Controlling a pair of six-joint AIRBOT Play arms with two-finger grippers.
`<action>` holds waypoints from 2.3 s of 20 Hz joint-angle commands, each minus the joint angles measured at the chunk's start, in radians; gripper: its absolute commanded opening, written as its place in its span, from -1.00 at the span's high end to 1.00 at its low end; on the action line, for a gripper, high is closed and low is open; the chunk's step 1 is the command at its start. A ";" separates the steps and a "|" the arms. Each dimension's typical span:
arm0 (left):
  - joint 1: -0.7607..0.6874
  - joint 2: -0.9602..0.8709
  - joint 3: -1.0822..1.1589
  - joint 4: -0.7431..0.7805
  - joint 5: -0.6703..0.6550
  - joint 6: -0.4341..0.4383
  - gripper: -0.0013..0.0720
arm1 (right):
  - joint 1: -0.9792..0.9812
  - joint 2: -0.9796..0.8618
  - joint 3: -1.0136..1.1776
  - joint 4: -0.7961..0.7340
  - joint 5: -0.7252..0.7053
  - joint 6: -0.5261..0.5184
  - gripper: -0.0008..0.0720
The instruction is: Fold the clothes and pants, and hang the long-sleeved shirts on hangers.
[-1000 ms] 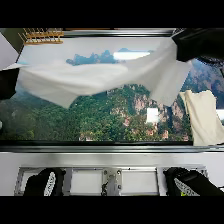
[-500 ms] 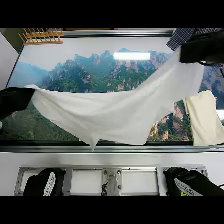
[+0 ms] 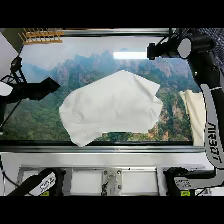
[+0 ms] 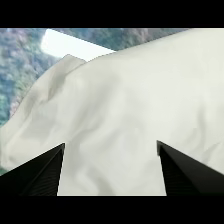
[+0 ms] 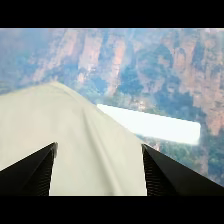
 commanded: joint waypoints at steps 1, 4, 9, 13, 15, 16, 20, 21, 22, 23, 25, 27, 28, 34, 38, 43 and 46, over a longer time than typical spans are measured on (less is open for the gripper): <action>0.095 -0.132 0.080 0.015 -0.053 0.017 -0.72 | -0.051 0.036 -0.015 -0.002 0.060 0.001 -0.60; 0.176 -0.135 -0.029 0.015 -0.181 0.071 -0.72 | -0.079 0.160 -0.173 -0.001 0.126 -0.001 -0.60; 0.219 -0.135 -0.325 0.009 -0.204 0.098 -0.73 | -0.079 0.383 -0.575 0.032 0.128 0.003 -0.60; 0.217 -0.136 -0.433 -0.086 -0.111 0.100 -0.72 | -0.079 0.493 -0.808 0.040 0.130 0.031 -0.61; 0.200 -0.136 -0.451 -0.098 -0.080 0.100 -0.72 | -0.079 0.525 -0.900 0.040 0.132 0.075 -0.65; 0.180 -0.136 -0.451 -0.100 -0.069 0.100 -0.72 | -0.079 0.533 -0.941 0.041 0.132 0.100 -0.65; 0.071 -0.136 -0.449 -0.099 0.015 0.074 -0.72 | -0.079 0.537 -1.069 0.064 0.131 0.190 -0.66; 0.052 -0.136 -0.449 -0.099 0.038 0.060 -0.72 | -0.079 0.536 -1.099 0.072 0.128 0.220 -0.66; 0.037 -0.136 -0.449 -0.099 0.060 0.050 -0.72 | -0.079 0.532 -1.126 0.078 0.125 0.243 -0.66; 0.027 -0.136 -0.449 -0.099 0.075 0.040 -0.72 | -0.079 0.525 -1.152 0.090 0.113 0.268 -0.66; 0.023 -0.136 -0.447 -0.099 0.082 0.037 0.46 | -0.079 0.495 -1.194 0.171 0.050 0.273 -0.66; 0.023 -0.135 -0.447 -0.099 0.074 0.040 0.94 | -0.079 0.440 -1.213 0.271 -0.044 0.285 -0.66; 0.023 -0.135 -0.447 -0.098 0.066 0.044 0.94 | -0.079 0.410 -1.215 0.307 -0.098 0.312 -0.66; 0.023 -0.135 -0.447 -0.098 0.048 0.068 0.94 | -0.077 0.293 -1.215 0.423 -0.293 0.437 -0.62; 0.023 -0.135 -0.447 -0.098 0.052 0.068 0.94 | -0.077 0.291 -1.214 0.418 -0.304 0.426 0.59; 0.097 0.014 -0.313 -0.090 -0.009 0.076 0.94 | -0.096 0.403 -1.051 0.140 -0.132 0.339 0.95; 0.172 0.203 -0.101 -0.092 -0.095 0.077 0.94 | -0.165 0.551 -0.796 0.025 0.019 0.203 0.95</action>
